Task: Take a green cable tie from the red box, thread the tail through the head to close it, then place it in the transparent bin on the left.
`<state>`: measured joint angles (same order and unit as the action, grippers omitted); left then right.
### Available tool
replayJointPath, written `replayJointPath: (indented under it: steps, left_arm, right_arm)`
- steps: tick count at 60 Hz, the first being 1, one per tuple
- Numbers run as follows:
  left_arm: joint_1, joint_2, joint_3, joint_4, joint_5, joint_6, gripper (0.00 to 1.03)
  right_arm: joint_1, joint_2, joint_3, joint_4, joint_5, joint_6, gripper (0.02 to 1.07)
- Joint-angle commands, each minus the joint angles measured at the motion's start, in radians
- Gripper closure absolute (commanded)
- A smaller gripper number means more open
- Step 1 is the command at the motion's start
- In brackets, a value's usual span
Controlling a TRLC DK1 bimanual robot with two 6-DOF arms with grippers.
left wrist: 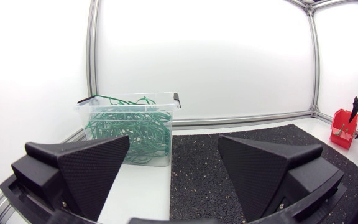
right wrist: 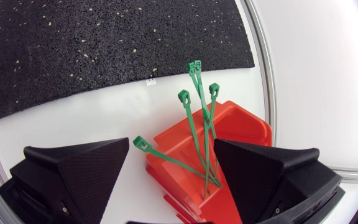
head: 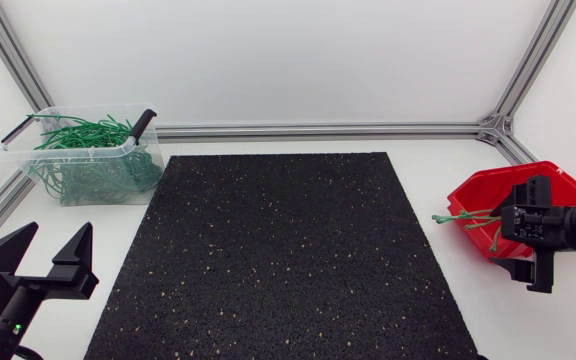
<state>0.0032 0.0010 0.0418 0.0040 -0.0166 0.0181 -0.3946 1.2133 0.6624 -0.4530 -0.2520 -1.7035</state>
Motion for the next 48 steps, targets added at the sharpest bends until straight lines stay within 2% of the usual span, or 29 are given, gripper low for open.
replayJointPath:
  steps: [1,16,30,42,48]
  left_arm:
    - [-0.006,0.007,-0.037,-0.027,-0.003,-0.026,0.04]
    - [-0.005,0.007,-0.039,-0.027,-0.003,-0.026,0.04]
    - [-0.006,0.007,-0.039,-0.027,-0.003,-0.026,0.04]
    - [-0.006,0.007,-0.039,-0.027,-0.003,-0.026,0.04]
    - [-0.006,0.005,-0.039,-0.027,-0.003,-0.026,0.04]
  right_arm:
    - [0.005,0.000,-0.026,-0.007,0.011,-0.035,0.13]
    - [-0.007,0.014,-0.037,0.025,0.028,-0.048,0.18]
    - [-0.026,0.009,-0.053,0.028,0.022,-0.068,0.50]
    - [-0.036,0.002,-0.069,0.054,0.011,-0.077,0.53]
    - [-0.035,-0.003,-0.069,0.054,0.002,-0.076,0.59]
